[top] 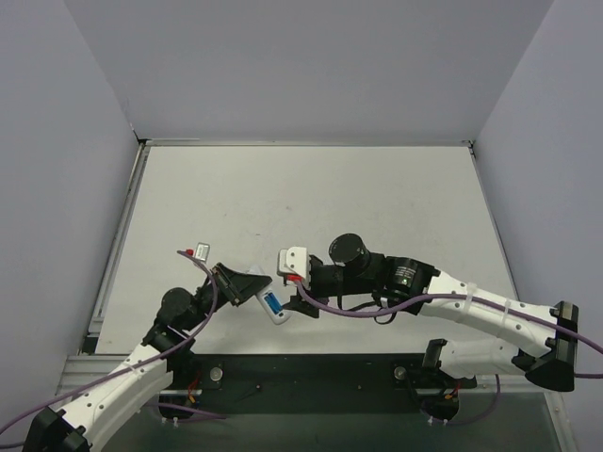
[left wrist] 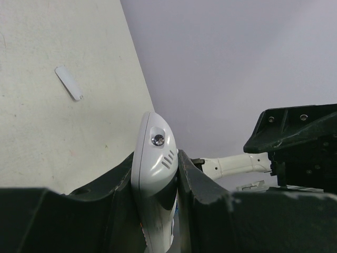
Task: Load the batteries into the remote control
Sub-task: Load the battery into the remote control.
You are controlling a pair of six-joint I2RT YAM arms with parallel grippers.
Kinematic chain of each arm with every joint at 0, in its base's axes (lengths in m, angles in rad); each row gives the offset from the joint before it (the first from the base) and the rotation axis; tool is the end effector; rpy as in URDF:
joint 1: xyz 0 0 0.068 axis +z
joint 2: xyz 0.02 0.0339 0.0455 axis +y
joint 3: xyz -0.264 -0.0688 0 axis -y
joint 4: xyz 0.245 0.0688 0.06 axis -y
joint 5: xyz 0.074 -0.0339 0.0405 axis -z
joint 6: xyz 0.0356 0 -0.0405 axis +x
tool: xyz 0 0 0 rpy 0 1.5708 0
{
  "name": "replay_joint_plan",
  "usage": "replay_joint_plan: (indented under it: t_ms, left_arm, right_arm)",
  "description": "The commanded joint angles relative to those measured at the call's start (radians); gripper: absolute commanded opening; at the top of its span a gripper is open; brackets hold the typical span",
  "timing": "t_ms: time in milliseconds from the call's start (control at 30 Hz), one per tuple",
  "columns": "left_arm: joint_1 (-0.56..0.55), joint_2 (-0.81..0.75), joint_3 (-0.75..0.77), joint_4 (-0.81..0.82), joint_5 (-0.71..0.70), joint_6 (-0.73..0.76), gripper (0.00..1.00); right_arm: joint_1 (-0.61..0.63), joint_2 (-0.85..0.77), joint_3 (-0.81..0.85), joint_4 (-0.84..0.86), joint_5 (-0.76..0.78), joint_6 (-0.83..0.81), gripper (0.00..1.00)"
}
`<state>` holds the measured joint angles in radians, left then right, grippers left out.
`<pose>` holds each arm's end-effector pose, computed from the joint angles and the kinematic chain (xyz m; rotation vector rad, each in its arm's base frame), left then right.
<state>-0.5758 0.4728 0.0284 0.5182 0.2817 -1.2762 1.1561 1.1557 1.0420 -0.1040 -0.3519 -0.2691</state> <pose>0.1119 -0.0845 0.1905 -0.3469 1.7228 -1.6430 0.0970 0.2508 0.3637 -1.4155 1.2325 0.9386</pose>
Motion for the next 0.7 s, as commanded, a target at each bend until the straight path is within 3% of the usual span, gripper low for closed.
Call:
replay_joint_plan:
  t_ms: [0, 33, 333, 667]
  left_arm:
    - [0.002, 0.030, 0.053, 0.132, 0.074, -0.006, 0.00]
    - [0.002, 0.041, 0.054, 0.138, 0.080, -0.008, 0.00]
    - [0.001, 0.052, 0.079, 0.154, 0.103, -0.008, 0.00]
    - [0.001, 0.053, 0.084, 0.158, 0.120, -0.005, 0.00]
  right_arm:
    - [-0.033, -0.042, -0.040, 0.000, -0.217, -0.260, 0.56]
    - [-0.036, -0.040, -0.042, -0.002, -0.226, -0.277, 0.50]
    - [-0.044, 0.021, -0.022, -0.002, -0.265, -0.351, 0.48]
    - [-0.045, 0.091, 0.019, 0.004, -0.288, -0.355, 0.37]
